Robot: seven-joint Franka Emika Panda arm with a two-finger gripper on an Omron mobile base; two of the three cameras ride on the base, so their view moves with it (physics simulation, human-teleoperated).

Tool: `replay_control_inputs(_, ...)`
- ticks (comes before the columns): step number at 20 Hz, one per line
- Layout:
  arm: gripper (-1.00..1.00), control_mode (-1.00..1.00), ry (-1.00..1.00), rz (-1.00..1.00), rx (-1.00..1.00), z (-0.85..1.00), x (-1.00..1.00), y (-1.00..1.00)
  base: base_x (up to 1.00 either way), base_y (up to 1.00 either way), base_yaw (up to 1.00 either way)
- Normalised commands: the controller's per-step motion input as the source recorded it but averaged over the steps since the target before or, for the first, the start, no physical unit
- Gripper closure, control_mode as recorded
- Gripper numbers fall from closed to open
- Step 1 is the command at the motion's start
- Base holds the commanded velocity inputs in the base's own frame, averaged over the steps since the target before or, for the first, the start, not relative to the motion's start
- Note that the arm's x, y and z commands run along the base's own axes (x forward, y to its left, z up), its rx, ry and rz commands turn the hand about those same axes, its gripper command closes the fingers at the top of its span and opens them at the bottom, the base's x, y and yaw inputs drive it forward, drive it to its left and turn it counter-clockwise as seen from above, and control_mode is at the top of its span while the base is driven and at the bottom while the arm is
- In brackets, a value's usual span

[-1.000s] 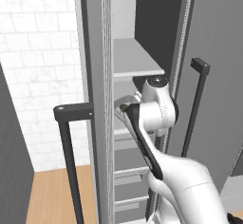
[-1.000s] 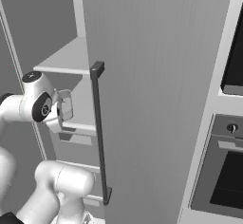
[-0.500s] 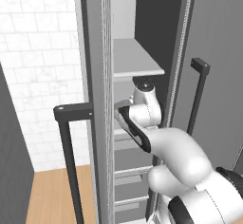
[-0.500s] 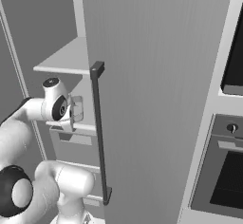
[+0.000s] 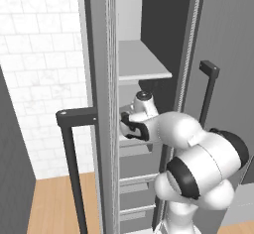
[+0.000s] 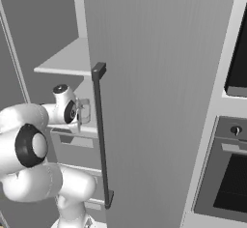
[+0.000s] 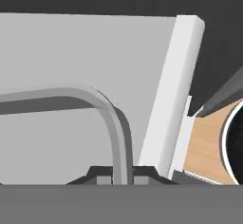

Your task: Take the meat container that has the fish and place it on the second highest rack of the freezer. Then take the vegetable container that has the garlics and place it on the highest rack of the freezer.

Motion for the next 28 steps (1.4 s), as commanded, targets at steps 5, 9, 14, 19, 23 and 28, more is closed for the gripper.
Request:
replay_control_inputs(5,1.00,-1.00,0.00,-0.02,0.00,-0.14,0.71,0.14,0.00,0.00,0.00)
replay_control_inputs(9,1.00,-1.00,0.00,-0.01,0.00,-0.16,0.73,0.07,0.00,0.00,0.00)
replay_control_inputs(14,-1.00,-1.00,-0.03,-0.01,0.00,-0.24,0.09,0.12,0.00,0.00,0.00)
replay_control_inputs(19,-1.00,-1.00,-0.24,-0.04,0.00,-0.01,-0.72,0.00,0.00,0.00,0.00)
replay_control_inputs(23,-1.00,-1.00,-0.23,-0.02,0.00,0.31,-0.72,-0.03,0.00,0.00,0.00)
replay_control_inputs(28,-1.00,-1.00,-0.06,0.00,0.08,0.96,-0.95,-0.02,0.00,0.00,0.00)
